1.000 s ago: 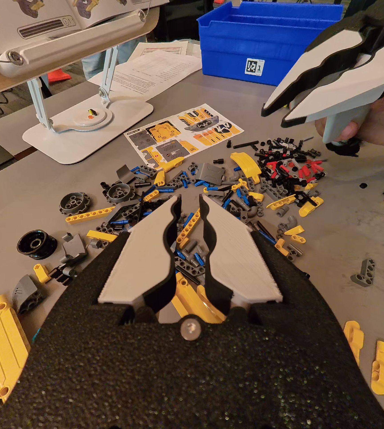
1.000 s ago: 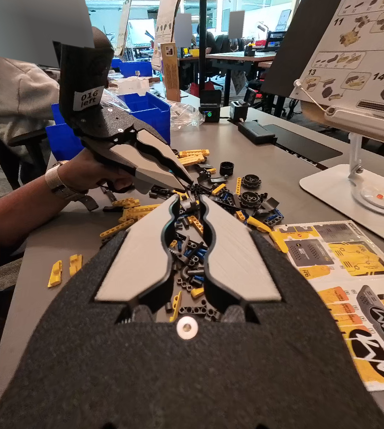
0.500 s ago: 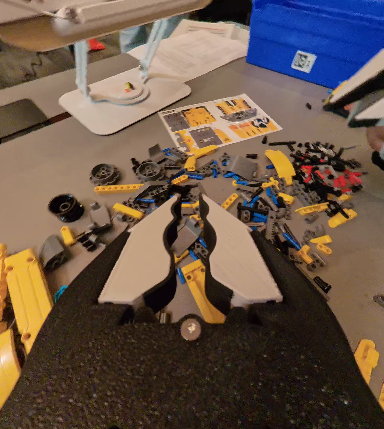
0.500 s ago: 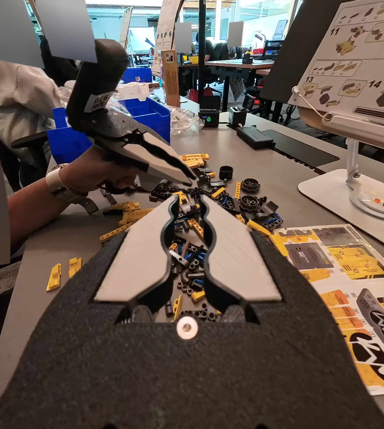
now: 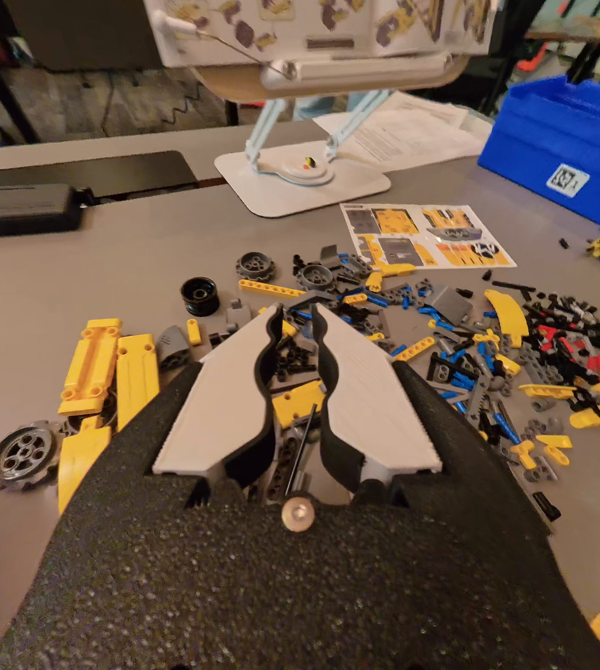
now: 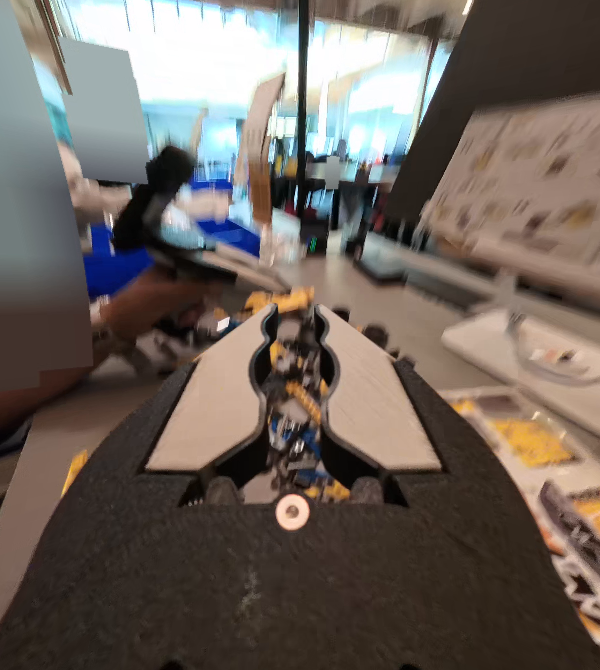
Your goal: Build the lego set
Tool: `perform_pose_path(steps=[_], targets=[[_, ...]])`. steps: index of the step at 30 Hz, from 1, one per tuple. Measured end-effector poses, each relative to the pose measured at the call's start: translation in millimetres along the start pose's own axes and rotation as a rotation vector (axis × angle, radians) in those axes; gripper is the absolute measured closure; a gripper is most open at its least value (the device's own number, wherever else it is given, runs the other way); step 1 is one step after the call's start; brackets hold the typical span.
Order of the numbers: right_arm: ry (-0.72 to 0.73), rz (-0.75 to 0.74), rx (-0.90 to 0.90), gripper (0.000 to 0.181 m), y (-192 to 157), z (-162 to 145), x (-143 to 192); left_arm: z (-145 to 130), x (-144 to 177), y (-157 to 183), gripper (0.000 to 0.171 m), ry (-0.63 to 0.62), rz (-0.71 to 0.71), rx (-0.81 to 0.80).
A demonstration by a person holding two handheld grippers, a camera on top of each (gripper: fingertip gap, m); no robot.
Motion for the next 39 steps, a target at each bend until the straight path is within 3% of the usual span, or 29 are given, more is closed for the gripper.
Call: perform_pose_path(steps=[5, 8, 15, 21, 25, 39], targets=[[0.134, -0.067, 0.027, 0.162, 8, 21, 17, 5, 10, -16, 0.155, 0.077, 0.025, 0.1], [0.13, -0.052, -0.01, 0.162, 10, 19, 16, 5, 15, -30, 0.141, 0.076, 0.107, 0.106], [0.063, 0.001, -0.043, 0.162, 4, 7, 6, 1, 22, -45, 0.139, 0.064, 0.11, 0.111], [0.039, 0.012, -0.046, 0.162, 4, 4, 3, -11, 30, -54, 0.142, -0.019, 0.06, 0.04], [0.02, 0.027, -0.075, 0.162, 5, -1, 1, -11, 39, -61, 0.158, 0.016, 0.036, 0.052], [-0.034, 0.06, -0.097, 0.162, 1, -13, -7, -22, 28, -63, 0.158, -0.055, 0.074, 0.009]])
Point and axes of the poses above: each gripper's, where its closed fingertips meet, x back along the fingers, z out of its top, y = z × x across the jaws, the point moved 5 cm from there along x, back along the fingers, and after that the axes turned 3 degrees about -x, right-handed, at the moved point
